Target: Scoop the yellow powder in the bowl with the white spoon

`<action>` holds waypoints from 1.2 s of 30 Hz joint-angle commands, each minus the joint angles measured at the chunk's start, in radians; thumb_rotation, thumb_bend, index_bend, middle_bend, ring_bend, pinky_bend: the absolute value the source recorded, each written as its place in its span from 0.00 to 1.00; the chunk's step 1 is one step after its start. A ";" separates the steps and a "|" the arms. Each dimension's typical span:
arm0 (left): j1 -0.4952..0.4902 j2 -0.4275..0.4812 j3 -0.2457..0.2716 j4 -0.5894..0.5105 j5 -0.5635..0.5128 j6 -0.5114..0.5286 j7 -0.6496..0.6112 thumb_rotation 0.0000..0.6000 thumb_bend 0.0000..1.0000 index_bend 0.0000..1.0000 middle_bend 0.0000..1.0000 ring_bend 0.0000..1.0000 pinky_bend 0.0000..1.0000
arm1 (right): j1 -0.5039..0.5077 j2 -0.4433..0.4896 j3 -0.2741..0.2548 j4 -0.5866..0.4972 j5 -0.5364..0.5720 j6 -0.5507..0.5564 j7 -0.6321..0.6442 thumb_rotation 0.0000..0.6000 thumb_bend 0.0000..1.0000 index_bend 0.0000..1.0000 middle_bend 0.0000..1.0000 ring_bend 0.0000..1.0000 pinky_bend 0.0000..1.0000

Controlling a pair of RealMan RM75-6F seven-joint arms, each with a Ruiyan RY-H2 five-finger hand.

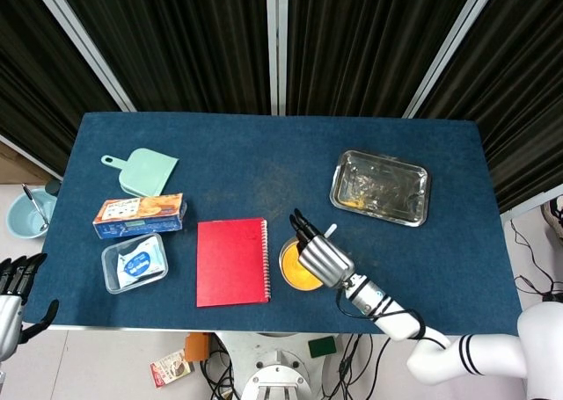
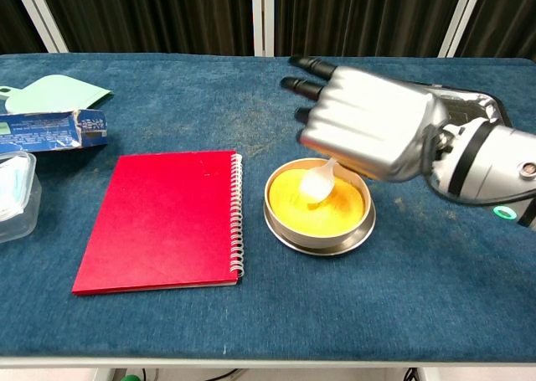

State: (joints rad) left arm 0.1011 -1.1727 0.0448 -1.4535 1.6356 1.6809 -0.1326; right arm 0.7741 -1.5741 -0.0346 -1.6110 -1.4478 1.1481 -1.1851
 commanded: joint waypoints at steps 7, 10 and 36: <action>0.001 0.017 0.003 -0.043 0.013 0.009 0.041 1.00 0.33 0.08 0.11 0.07 0.07 | -0.071 0.028 0.037 0.018 -0.068 0.099 0.173 1.00 0.44 0.76 0.37 0.07 0.00; 0.001 0.021 0.003 -0.054 0.017 0.011 0.051 1.00 0.33 0.08 0.11 0.07 0.07 | -0.073 0.027 0.031 0.036 -0.101 0.100 0.163 1.00 0.44 0.76 0.37 0.07 0.00; 0.012 -0.004 0.010 -0.012 0.008 0.009 0.021 1.00 0.33 0.08 0.11 0.07 0.07 | 0.086 0.088 0.088 -0.023 -0.103 -0.303 -0.468 1.00 0.44 0.79 0.38 0.08 0.00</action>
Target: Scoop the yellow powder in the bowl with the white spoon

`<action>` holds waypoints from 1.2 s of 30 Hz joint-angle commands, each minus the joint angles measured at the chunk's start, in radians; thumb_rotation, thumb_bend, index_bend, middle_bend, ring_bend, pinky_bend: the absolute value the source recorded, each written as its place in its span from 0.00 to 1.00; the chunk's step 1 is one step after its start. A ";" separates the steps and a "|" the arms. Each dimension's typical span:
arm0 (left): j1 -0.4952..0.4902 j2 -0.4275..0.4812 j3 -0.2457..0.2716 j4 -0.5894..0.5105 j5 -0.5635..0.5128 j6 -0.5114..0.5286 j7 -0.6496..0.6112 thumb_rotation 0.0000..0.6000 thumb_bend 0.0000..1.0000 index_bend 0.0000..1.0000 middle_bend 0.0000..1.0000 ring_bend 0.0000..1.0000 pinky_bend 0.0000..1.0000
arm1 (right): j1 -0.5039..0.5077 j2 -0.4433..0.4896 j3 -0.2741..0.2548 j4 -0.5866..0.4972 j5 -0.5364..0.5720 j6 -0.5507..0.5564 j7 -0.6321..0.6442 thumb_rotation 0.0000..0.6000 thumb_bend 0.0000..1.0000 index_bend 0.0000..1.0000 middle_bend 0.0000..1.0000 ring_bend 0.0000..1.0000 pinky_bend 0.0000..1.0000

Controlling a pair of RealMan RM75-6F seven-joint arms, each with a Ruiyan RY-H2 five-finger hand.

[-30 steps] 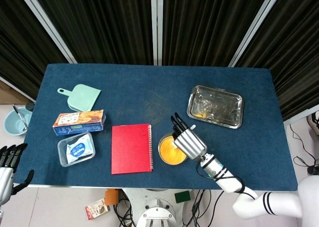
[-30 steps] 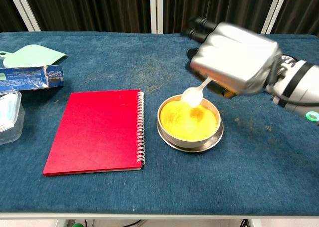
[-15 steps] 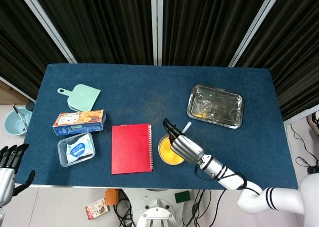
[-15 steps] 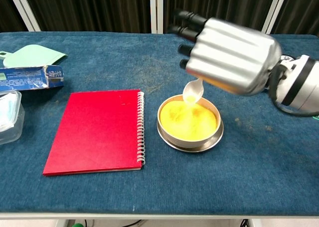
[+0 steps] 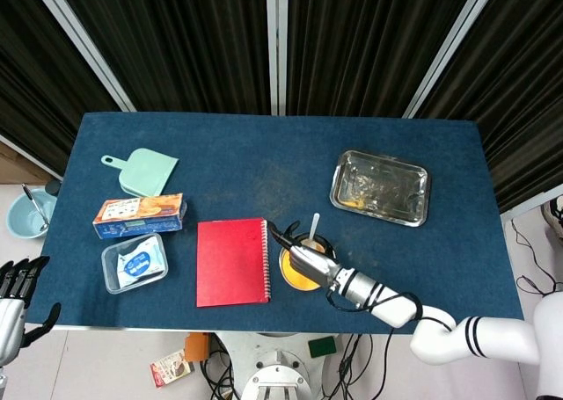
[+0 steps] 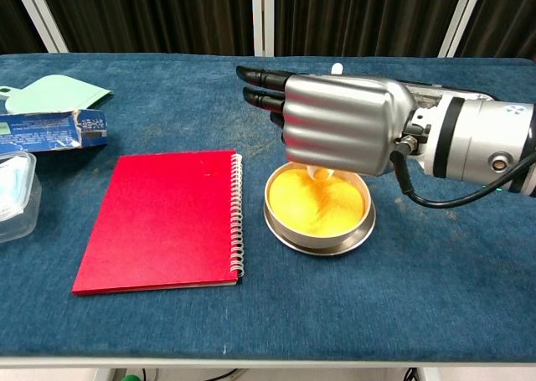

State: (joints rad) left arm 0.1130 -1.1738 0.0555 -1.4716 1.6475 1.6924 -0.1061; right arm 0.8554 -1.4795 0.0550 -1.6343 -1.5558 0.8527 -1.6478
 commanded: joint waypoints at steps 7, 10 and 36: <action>-0.001 -0.010 -0.002 0.021 -0.005 -0.004 -0.019 1.00 0.33 0.08 0.11 0.07 0.07 | 0.016 -0.035 -0.019 -0.005 -0.003 -0.024 -0.012 1.00 0.44 0.80 0.38 0.08 0.00; -0.001 -0.013 -0.002 0.028 -0.007 -0.006 -0.024 1.00 0.33 0.08 0.11 0.07 0.07 | 0.015 -0.052 -0.028 -0.008 -0.004 -0.024 -0.004 1.00 0.44 0.81 0.38 0.08 0.00; -0.012 0.004 0.000 -0.012 0.006 -0.015 0.015 1.00 0.33 0.08 0.11 0.07 0.07 | -0.160 -0.095 -0.050 0.058 -0.025 0.244 0.493 1.00 0.44 0.83 0.40 0.11 0.00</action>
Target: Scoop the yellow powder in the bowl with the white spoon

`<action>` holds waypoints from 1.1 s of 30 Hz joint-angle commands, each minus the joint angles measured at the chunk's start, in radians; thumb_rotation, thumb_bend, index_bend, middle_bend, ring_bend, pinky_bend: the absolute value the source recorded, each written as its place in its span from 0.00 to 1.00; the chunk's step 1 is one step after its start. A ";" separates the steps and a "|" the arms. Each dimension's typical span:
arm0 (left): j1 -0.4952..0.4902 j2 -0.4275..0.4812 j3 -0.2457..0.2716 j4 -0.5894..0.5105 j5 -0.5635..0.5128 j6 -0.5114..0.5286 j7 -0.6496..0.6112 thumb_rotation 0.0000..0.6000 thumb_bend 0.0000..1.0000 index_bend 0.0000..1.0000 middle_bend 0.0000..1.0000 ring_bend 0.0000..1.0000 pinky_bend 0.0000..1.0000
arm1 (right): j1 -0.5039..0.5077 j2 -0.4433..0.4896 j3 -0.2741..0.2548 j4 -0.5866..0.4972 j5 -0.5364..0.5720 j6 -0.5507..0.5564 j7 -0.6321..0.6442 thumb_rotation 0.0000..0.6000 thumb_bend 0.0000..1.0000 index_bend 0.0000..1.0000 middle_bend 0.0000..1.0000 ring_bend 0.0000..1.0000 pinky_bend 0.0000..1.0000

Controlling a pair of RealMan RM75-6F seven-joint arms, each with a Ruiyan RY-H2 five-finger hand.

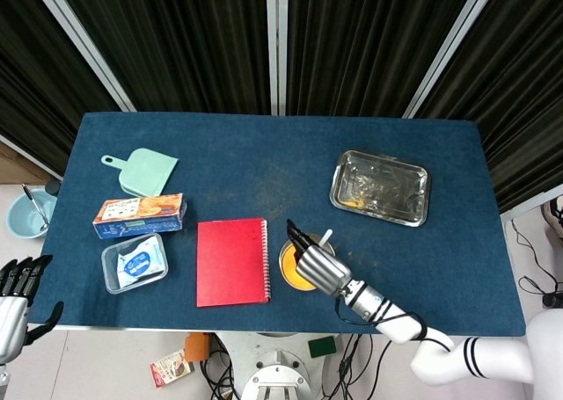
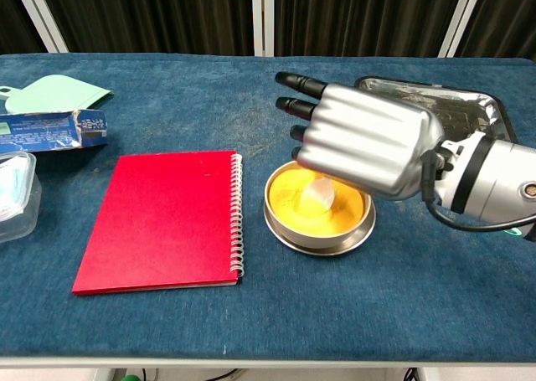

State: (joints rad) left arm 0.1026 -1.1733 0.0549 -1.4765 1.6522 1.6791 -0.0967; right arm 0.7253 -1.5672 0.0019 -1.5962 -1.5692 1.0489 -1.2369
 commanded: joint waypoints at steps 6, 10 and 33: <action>-0.004 0.013 0.002 -0.035 0.012 0.000 0.033 1.00 0.33 0.08 0.11 0.07 0.07 | -0.063 -0.004 0.013 0.028 -0.023 0.104 0.200 1.00 0.44 0.83 0.40 0.11 0.00; -0.005 0.017 0.003 -0.049 0.013 -0.002 0.044 1.00 0.33 0.08 0.11 0.07 0.07 | -0.081 -0.006 0.026 0.033 -0.036 0.146 0.265 1.00 0.44 0.83 0.40 0.12 0.00; 0.004 0.021 0.010 -0.050 0.026 0.015 0.048 1.00 0.33 0.07 0.11 0.07 0.07 | 0.088 0.084 0.103 -0.060 -0.131 -0.212 -0.413 1.00 0.44 0.86 0.43 0.12 0.00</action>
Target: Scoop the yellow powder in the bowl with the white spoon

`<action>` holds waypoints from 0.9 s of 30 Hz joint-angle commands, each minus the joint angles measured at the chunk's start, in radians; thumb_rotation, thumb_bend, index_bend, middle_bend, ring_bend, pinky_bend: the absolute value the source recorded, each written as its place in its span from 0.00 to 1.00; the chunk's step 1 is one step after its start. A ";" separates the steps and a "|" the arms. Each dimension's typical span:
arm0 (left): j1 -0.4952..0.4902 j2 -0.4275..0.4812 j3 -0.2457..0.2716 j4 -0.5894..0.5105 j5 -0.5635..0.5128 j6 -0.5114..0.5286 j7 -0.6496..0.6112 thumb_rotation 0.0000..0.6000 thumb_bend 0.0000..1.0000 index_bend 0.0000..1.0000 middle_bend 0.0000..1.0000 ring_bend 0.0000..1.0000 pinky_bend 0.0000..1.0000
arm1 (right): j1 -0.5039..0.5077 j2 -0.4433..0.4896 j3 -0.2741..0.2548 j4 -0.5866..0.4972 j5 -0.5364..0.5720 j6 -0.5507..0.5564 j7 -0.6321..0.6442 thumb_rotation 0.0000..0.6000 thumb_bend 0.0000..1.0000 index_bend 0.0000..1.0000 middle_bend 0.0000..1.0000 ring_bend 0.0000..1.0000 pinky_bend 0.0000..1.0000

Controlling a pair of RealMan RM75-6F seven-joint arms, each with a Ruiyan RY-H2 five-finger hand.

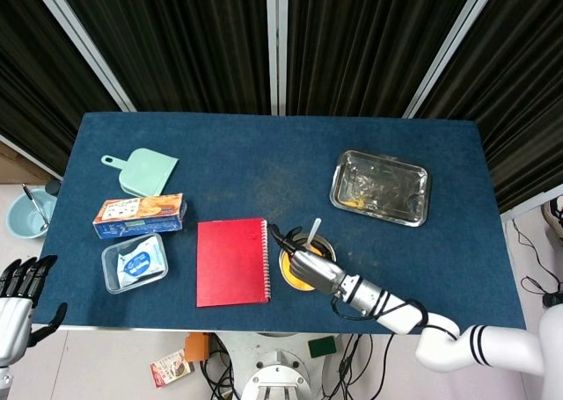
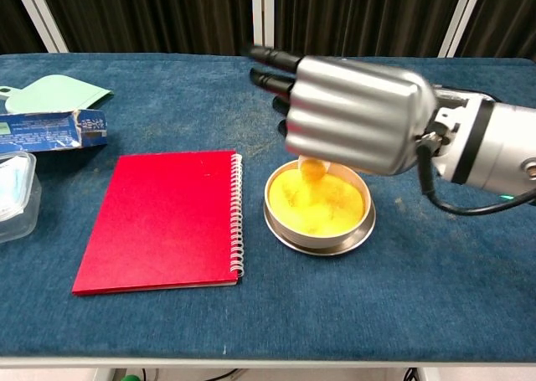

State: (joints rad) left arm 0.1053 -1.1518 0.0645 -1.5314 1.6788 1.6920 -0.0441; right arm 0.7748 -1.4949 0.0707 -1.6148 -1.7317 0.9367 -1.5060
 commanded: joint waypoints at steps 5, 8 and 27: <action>0.007 -0.005 -0.002 0.021 -0.006 0.011 -0.024 1.00 0.33 0.07 0.11 0.07 0.07 | 0.042 0.015 0.058 -0.096 0.118 -0.159 -0.321 1.00 0.45 0.87 0.44 0.13 0.00; 0.008 -0.009 -0.003 0.028 -0.006 0.014 -0.030 1.00 0.33 0.07 0.11 0.07 0.07 | 0.049 0.022 0.065 -0.128 0.147 -0.171 -0.373 1.00 0.44 0.87 0.44 0.13 0.00; 0.013 -0.036 -0.003 0.054 -0.009 0.014 -0.040 1.00 0.33 0.07 0.11 0.07 0.07 | 0.064 0.038 0.010 -0.238 0.271 -0.132 -0.530 1.00 0.45 0.88 0.48 0.16 0.00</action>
State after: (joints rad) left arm 0.1179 -1.1882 0.0617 -1.4779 1.6695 1.7062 -0.0841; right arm 0.8387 -1.4576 0.0837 -1.8492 -1.4633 0.8011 -2.0334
